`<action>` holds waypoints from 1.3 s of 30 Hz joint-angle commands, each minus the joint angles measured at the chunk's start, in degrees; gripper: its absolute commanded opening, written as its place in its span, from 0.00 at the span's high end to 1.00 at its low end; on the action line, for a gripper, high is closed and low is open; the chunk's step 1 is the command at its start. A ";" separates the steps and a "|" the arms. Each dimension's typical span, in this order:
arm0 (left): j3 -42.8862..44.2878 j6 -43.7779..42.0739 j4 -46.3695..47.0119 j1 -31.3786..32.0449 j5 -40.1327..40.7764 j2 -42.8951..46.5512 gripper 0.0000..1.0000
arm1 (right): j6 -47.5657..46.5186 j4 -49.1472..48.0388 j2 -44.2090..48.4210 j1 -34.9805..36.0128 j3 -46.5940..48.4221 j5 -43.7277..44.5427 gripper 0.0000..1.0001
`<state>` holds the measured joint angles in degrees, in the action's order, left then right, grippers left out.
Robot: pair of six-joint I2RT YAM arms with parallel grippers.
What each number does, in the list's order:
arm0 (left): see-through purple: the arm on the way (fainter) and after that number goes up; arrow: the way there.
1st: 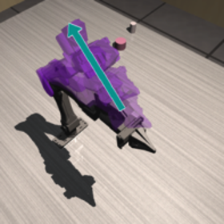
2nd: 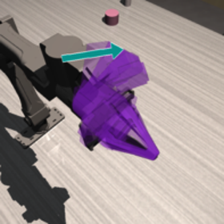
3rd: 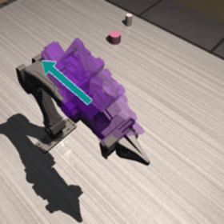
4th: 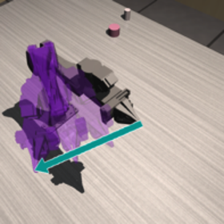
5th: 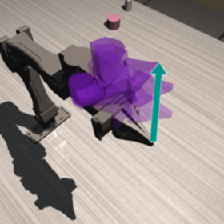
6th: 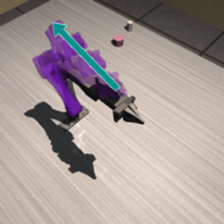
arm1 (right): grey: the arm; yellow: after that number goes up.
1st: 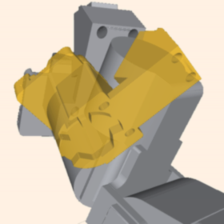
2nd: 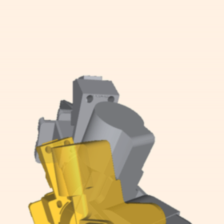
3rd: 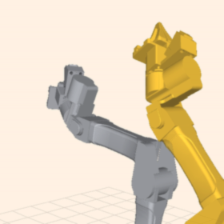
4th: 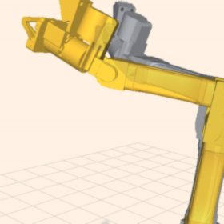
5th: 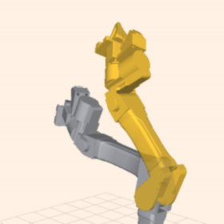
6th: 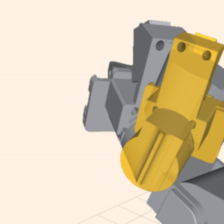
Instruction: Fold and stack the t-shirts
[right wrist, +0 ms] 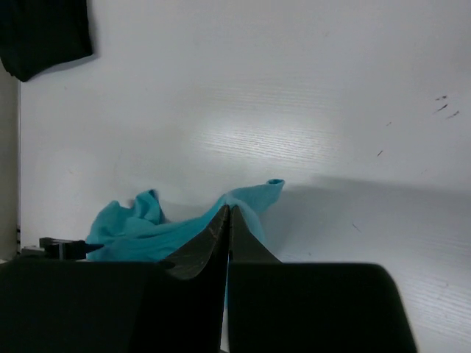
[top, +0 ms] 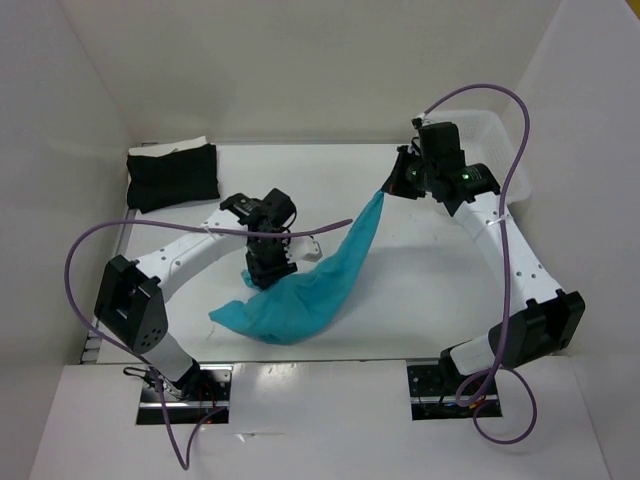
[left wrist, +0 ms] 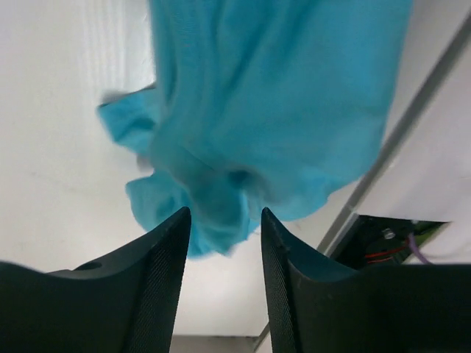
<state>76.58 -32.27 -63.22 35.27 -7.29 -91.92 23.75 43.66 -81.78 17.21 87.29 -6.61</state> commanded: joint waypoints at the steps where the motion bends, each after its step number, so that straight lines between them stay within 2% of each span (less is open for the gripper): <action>1: 3.66 1.25 -3.49 2.26 -8.25 0.95 0.49 | 0.42 -5.87 2.32 -0.34 -1.06 -1.30 1.00; 3: 5.15 1.77 -4.62 2.97 -11.24 0.25 0.47 | 0.42 -5.87 3.81 -0.34 -2.38 -0.78 1.00; 4: 7.51 1.08 -5.41 3.49 -15.52 0.25 0.45 | 0.42 -5.87 3.82 -0.34 -3.17 -0.77 1.00; 7: 11.65 -0.07 -7.61 3.49 -19.86 1.82 0.38 | 0.95 -5.87 4.43 -0.34 -3.17 -0.24 1.00; 10: 8.87 0.97 -3.77 3.49 -13.66 4.28 0.33 | 0.42 -4.55 4.43 -0.34 -3.17 1.07 1.00; 11: 4.24 2.64 -0.10 3.49 -5.28 4.29 0.33 | 0.42 -4.55 4.43 -0.34 -3.17 1.07 1.00; 13: 0.43 3.18 2.13 3.49 1.29 4.91 0.33 | 0.42 -4.55 5.05 -0.34 -3.17 1.07 1.00; 18: -3.54 2.65 6.52 -1.96 5.95 10.09 0.34 | 0.42 -4.55 6.28 -0.34 -4.31 1.07 1.00; 25: -12.06 2.13 12.58 -6.61 5.44 10.80 0.36 | 0.42 -4.03 7.33 -0.34 -4.84 1.07 1.00; 31: -15.14 -0.78 17.42 -8.99 -3.86 5.80 0.36 | 0.42 -4.02 7.86 -0.34 -5.37 1.07 1.00; 34: -11.64 -0.25 18.74 -8.99 -8.08 2.72 0.42 | -0.10 -4.02 7.86 -0.34 -5.37 1.07 1.00; 35: -11.02 0.36 18.75 -8.99 -9.48 2.01 0.49 | -0.10 -4.02 7.86 -0.34 -5.37 1.07 1.00; 36: -10.49 0.37 19.62 -9.51 -12.54 2.01 0.58 | -0.10 -4.02 7.86 -0.34 -5.37 1.07 1.00; 37: -9.26 0.37 19.63 -9.51 -14.23 1.40 0.80 | -0.10 -4.02 7.86 -0.34 -5.37 1.60 1.00; 38: -8.56 0.37 19.63 -9.51 -15.37 1.39 0.91 | -0.10 -4.02 7.86 -0.34 -5.37 1.60 1.00; 39: -7.94 0.98 19.63 -9.51 -15.39 1.39 0.97 | -0.10 -4.54 7.86 -0.34 -5.37 1.60 1.00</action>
<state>64.75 -31.31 -46.11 26.06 -15.25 -90.80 24.36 41.63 -76.18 17.21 82.37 -6.17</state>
